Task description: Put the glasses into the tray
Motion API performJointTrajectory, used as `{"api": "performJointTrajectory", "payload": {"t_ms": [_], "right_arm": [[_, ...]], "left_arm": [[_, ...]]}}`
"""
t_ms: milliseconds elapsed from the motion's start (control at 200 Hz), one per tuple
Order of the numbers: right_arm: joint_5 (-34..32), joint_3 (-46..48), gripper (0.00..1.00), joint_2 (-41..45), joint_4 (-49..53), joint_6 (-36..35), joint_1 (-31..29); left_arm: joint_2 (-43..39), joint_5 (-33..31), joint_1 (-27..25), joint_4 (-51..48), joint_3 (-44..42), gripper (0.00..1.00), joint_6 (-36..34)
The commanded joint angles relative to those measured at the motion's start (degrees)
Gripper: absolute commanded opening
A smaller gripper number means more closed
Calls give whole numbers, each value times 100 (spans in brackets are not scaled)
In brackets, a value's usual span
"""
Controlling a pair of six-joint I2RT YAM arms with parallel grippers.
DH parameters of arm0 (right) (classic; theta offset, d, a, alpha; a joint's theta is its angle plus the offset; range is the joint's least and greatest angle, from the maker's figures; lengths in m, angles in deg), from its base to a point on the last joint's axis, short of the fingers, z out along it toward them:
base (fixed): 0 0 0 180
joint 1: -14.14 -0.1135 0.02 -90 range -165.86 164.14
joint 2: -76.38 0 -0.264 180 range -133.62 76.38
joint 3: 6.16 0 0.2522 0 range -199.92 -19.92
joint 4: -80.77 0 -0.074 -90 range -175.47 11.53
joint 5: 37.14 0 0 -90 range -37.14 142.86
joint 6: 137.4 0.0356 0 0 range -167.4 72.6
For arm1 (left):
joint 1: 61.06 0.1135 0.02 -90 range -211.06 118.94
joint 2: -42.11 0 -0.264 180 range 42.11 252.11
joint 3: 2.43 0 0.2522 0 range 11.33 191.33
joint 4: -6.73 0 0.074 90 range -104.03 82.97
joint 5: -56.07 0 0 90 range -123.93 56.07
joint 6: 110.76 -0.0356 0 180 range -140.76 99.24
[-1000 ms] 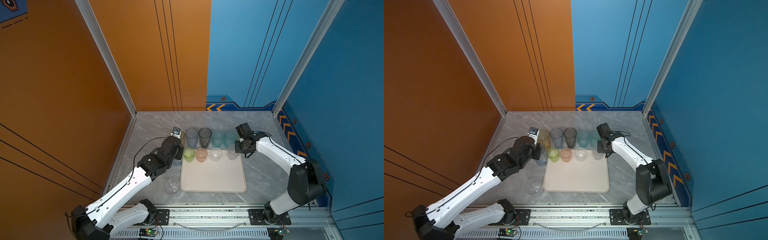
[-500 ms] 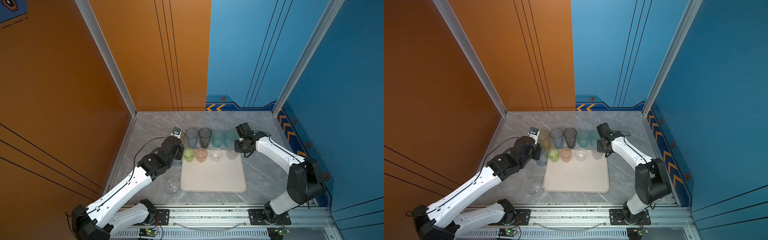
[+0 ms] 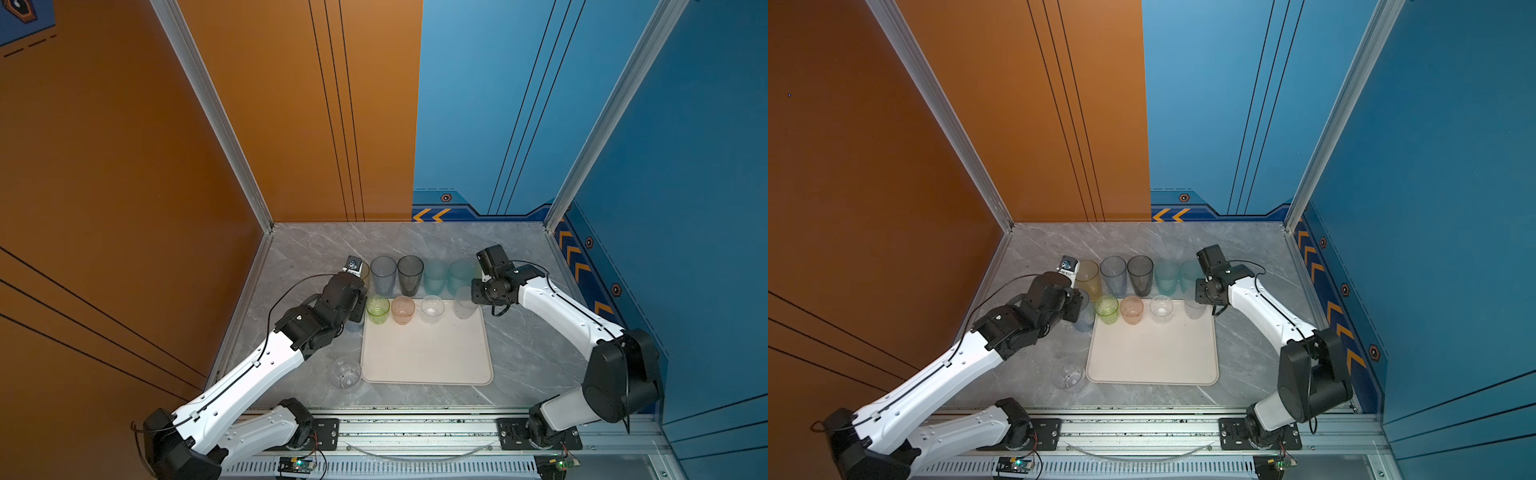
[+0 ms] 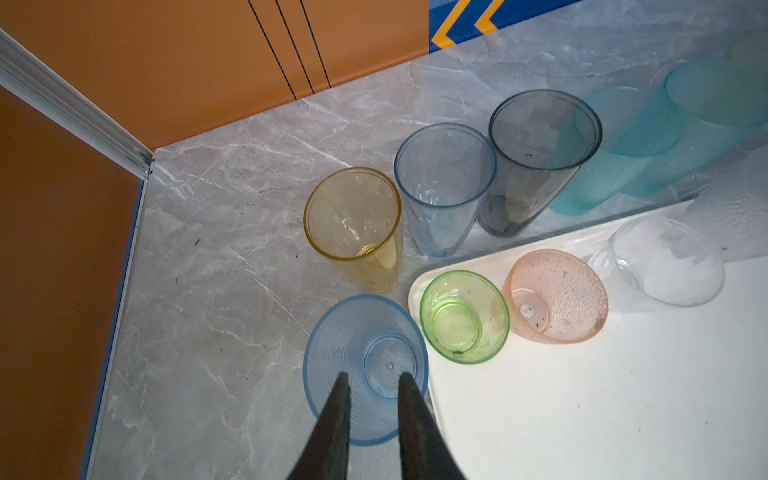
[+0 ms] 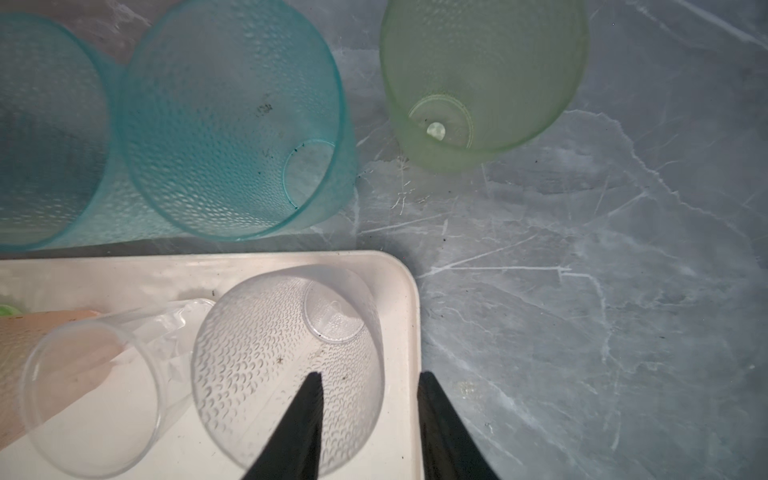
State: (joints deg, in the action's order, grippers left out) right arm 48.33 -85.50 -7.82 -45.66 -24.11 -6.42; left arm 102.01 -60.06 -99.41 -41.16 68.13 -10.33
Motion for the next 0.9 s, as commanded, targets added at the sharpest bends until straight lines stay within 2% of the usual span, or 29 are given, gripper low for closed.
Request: {"api": "performJointTrajectory", "payload": {"t_ms": [0, 165, 365, 651, 891], "right_arm": [[-115, 79, 41, 499, -35, -69, 39], [-1, 152, 44, 1068, -53, -172, 94], [431, 248, 43, 1340, -236, -272, 53], [664, 480, 43, 1383, -394, -386, -194], [872, 601, 44, 1447, -470, -438, -229]], "left_arm": [[-140, 79, -50, -656, 183, 23, 208], [-464, 317, -59, -1224, 120, 23, 773], [-899, 601, -274, -1508, -306, 19, 1743], [-1009, 3, -1033, -1995, -711, 19, 2798], [-1571, -297, -1505, -2489, -1077, 18, 3663]]}}
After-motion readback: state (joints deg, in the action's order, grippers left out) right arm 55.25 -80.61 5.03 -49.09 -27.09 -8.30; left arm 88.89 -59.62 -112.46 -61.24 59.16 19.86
